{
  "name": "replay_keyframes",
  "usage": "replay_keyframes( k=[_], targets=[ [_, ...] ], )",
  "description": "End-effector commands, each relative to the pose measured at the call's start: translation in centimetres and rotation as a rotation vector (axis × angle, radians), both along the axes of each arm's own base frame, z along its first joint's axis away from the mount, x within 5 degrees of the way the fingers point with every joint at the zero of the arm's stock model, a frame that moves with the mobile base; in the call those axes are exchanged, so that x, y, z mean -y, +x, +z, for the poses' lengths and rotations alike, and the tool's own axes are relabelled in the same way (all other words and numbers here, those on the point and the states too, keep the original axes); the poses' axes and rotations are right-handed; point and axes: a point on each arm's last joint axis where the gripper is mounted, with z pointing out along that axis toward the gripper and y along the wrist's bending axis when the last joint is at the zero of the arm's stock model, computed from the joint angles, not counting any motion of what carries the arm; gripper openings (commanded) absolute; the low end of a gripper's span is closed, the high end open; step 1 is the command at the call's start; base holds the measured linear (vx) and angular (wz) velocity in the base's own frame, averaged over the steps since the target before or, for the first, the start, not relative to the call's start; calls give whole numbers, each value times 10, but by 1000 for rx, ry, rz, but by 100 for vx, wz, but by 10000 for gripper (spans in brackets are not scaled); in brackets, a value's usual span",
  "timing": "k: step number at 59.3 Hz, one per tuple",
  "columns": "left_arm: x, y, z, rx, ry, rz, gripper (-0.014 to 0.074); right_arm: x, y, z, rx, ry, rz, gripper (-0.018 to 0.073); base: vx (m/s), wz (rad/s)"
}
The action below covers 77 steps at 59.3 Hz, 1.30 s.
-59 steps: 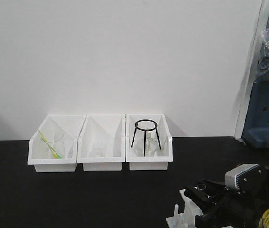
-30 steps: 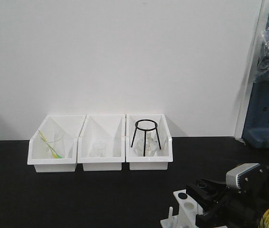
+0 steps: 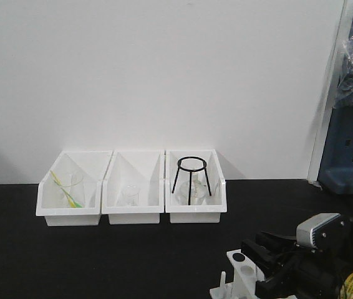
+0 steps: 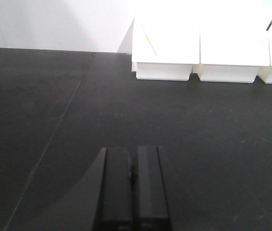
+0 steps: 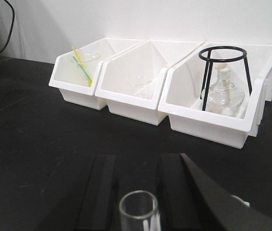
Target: Flip and reinsert test tube from rack
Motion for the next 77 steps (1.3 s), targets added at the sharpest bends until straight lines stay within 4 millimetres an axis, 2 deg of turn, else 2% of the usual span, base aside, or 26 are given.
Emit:
replay_keyframes(
  k=[1,8,18,39,47,55,59,67,77],
  targets=[
    [1,0,7,88,-1,-12,-6,-1,1,26,125,70,16,303,0,0],
    [1,0,7,88,-1,-12,-6,-1,0,30,143,76,20,303,0,0],
    [1,0,7,88,-1,-12,-6,1,-9,52,215,84,11,303,0,0],
    [1,0,7,88,-1,-12,-6,10,-44,99,291,-33,-58,293,0,0],
    [1,0,7,88,-1,-12,-6,18,-67,112,236,-104,-113,192,0,0],
    [1,0,7,88,-1,-12,-6,24,-93,126,205,-130,-154,-9,0,0],
    [1,0,7,88,-1,-12,-6,25,-107,125,182,-127,-151,-15,0,0],
    [1,0,7,88,-1,-12,-6,27,-132,106,118,-155,-133,-13,0,0],
    [1,0,7,88,-1,-12,-6,29,-151,96,129,-209,-121,-12,0,0]
  ],
)
